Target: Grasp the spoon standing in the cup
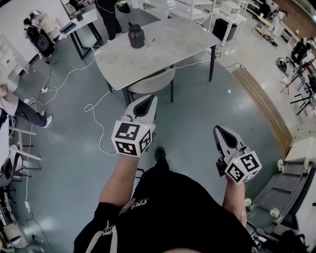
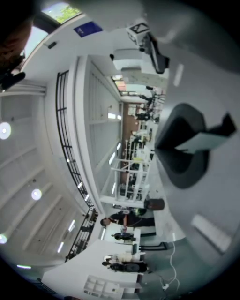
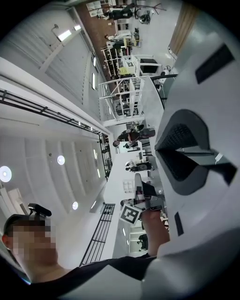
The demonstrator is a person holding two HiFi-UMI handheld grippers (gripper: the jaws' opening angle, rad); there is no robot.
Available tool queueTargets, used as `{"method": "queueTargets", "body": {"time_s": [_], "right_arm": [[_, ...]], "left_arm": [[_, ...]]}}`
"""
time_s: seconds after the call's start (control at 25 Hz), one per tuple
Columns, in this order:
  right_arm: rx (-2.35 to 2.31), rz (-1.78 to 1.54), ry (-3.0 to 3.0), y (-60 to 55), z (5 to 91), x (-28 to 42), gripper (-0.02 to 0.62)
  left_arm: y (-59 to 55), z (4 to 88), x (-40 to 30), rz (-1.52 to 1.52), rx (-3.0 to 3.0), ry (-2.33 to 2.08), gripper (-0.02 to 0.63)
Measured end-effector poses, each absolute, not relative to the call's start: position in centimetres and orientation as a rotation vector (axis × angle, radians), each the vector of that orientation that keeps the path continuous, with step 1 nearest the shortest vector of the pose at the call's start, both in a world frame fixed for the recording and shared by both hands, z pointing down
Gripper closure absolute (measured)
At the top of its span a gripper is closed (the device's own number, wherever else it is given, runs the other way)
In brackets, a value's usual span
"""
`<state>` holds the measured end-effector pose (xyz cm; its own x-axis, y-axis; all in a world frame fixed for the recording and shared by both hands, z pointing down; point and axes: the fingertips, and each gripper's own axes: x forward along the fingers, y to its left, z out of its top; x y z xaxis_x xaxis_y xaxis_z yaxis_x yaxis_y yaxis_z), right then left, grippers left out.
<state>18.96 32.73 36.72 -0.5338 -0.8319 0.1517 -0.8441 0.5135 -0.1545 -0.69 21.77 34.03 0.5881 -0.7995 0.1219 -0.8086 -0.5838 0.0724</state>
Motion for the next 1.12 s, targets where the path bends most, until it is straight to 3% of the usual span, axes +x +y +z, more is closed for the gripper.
{"method": "queueTargets", "body": {"time_s": [0.28,0.84,1.12], "right_arm": [[1.438,0.347,-2.686,21.8,36.1,18.0,0.6],[1.129,0.438,-2.767,4.9,39.1,8.9,0.6],[1.053,0.516,-2.794,-3.9,40.7,11.8,0.6]], "left_arm": [[12.5,33.7,-0.7,0.136,2.699,-1.342,0.597],[-0.7,35.3,-6.3,0.195,2.608,-1.428,0.597],[-8.1,37.2,-4.8,0.219,2.509,-1.514,0.597]]}}
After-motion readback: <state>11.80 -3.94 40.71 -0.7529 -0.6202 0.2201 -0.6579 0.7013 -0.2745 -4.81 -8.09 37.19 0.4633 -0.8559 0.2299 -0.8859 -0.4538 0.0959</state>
